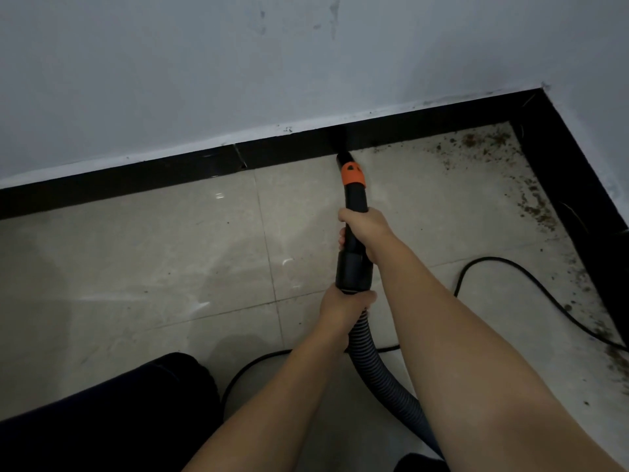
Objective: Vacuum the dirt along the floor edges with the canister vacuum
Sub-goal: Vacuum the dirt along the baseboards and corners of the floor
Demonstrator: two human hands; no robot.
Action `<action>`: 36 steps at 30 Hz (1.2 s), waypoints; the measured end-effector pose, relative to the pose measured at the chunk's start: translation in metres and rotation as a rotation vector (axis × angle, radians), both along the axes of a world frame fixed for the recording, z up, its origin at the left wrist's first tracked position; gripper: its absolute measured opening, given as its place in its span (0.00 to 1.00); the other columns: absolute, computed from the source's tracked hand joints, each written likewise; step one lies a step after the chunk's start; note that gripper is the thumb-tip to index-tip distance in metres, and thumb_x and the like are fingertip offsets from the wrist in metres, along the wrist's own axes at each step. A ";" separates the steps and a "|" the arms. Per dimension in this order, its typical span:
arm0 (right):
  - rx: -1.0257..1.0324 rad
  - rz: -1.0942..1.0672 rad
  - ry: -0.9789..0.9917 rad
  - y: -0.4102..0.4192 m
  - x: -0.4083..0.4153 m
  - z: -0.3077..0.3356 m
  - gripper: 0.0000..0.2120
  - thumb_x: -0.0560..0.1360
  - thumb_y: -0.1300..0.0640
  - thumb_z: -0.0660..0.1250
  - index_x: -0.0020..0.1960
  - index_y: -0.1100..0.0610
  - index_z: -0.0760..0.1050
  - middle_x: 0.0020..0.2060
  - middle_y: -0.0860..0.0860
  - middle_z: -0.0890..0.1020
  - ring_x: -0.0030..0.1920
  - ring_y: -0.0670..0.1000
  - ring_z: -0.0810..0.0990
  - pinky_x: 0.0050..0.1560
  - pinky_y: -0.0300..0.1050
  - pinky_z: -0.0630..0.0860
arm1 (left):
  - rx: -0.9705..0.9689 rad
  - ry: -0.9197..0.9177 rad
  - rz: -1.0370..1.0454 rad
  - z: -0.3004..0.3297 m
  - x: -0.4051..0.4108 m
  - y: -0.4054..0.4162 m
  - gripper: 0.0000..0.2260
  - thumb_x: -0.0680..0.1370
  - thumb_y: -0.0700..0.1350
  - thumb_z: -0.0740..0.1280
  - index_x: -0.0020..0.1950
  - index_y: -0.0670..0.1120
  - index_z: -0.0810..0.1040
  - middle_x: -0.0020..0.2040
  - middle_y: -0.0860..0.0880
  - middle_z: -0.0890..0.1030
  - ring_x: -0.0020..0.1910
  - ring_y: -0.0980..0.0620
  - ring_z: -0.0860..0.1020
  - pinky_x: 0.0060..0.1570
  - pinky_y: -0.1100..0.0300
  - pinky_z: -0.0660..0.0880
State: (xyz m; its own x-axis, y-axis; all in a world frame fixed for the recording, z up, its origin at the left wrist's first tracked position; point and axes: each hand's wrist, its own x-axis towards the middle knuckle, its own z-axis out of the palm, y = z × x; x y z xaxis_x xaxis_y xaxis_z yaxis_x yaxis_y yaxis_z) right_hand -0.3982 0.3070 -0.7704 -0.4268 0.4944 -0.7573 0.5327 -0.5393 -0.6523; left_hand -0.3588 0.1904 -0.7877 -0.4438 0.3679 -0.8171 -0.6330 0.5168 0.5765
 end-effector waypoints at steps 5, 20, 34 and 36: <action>0.034 -0.117 -0.001 0.021 0.005 -0.007 0.09 0.73 0.63 0.65 0.52 0.60 0.69 0.30 0.55 0.74 0.26 0.51 0.73 0.30 0.43 0.74 | -0.005 0.012 -0.100 -0.005 -0.007 0.020 0.07 0.72 0.37 0.70 0.47 0.40 0.75 0.33 0.47 0.76 0.29 0.53 0.74 0.27 0.65 0.71; 0.077 -0.264 -0.039 0.085 0.035 -0.010 0.05 0.74 0.63 0.65 0.44 0.58 0.68 0.30 0.56 0.74 0.27 0.52 0.73 0.31 0.45 0.75 | 0.051 -0.017 -0.333 -0.004 -0.002 0.078 0.09 0.73 0.38 0.69 0.35 0.44 0.72 0.30 0.47 0.74 0.27 0.54 0.72 0.24 0.69 0.71; 0.054 -0.203 -0.043 0.045 0.076 -0.003 0.05 0.74 0.63 0.65 0.46 0.59 0.69 0.30 0.55 0.74 0.26 0.52 0.72 0.30 0.43 0.74 | -0.021 -0.044 -0.279 -0.008 0.049 0.045 0.05 0.71 0.36 0.69 0.38 0.42 0.74 0.31 0.46 0.76 0.29 0.52 0.74 0.31 0.62 0.72; 0.051 -0.255 -0.040 0.057 0.098 0.001 0.05 0.74 0.63 0.65 0.47 0.60 0.69 0.30 0.55 0.73 0.26 0.52 0.72 0.28 0.42 0.74 | -0.029 -0.049 -0.368 -0.002 0.064 0.055 0.05 0.70 0.37 0.69 0.37 0.42 0.74 0.32 0.45 0.76 0.30 0.50 0.74 0.35 0.60 0.73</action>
State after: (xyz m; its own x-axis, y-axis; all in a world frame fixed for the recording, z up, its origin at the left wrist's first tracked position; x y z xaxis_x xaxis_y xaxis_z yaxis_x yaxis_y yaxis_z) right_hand -0.3002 0.3639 -0.7696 -0.2533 0.6201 -0.7425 0.4098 -0.6265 -0.6630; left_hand -0.2948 0.2453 -0.7893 -0.2456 0.4722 -0.8466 -0.4281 0.7307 0.5317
